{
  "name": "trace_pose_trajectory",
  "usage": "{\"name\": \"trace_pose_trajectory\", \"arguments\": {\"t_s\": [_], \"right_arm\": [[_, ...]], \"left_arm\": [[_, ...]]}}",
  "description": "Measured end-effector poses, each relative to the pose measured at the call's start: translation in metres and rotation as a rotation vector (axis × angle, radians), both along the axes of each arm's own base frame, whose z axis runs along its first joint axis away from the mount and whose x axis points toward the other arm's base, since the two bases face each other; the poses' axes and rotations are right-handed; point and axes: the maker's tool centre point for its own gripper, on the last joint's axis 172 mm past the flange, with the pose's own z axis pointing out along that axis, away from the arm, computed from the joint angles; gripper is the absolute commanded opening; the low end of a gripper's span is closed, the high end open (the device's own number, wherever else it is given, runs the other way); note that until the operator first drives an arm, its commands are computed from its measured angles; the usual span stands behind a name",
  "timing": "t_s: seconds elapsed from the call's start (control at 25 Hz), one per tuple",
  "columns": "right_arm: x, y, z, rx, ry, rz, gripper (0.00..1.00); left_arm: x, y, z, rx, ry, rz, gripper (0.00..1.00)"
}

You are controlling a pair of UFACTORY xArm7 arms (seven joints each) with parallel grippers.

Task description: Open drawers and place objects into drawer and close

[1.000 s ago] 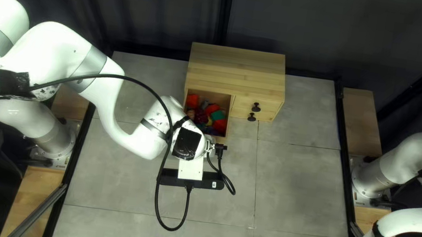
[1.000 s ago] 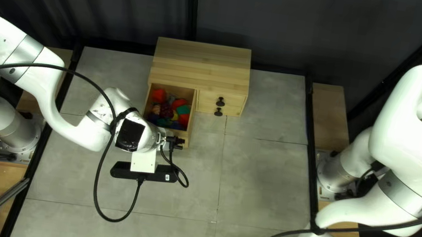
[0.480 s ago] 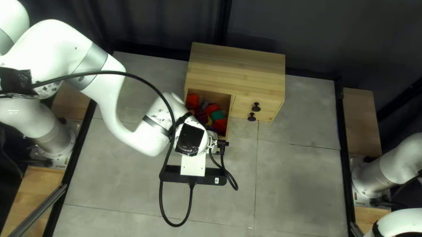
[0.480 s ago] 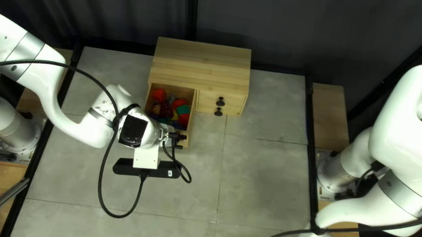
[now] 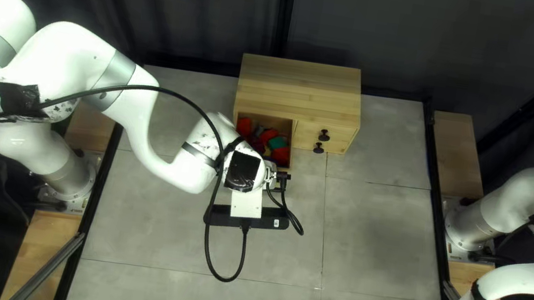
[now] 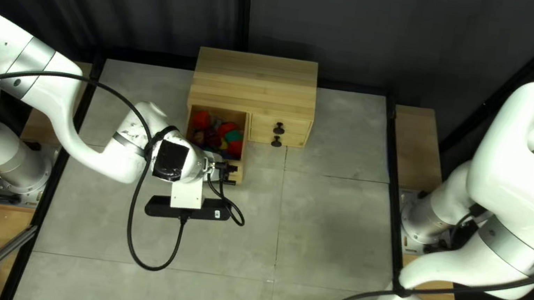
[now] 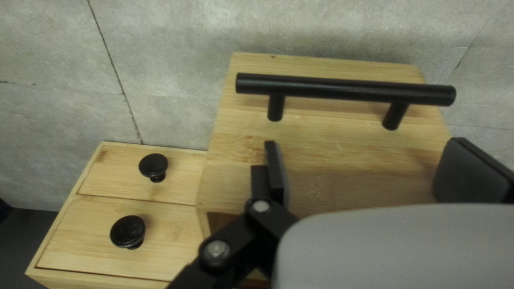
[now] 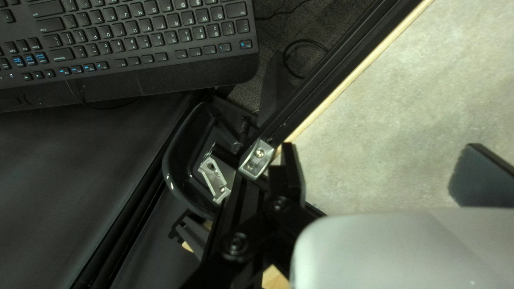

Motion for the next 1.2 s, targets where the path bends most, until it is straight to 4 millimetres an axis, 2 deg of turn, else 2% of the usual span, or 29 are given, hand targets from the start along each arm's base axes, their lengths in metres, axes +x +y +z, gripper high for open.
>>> {"name": "trace_pose_trajectory", "arguments": {"t_s": [0.56,1.2], "right_arm": [[0.0000,0.0000,0.0000,0.000,0.000,0.000,1.00],[0.0000,0.0000,0.0000,0.000,0.000,0.000,1.00]], "left_arm": [[0.0019,0.0068,0.0028,-0.021,-0.008,0.017,1.00],[-0.0023,0.0019,0.0053,-0.009,0.007,-0.031,1.00]]}}
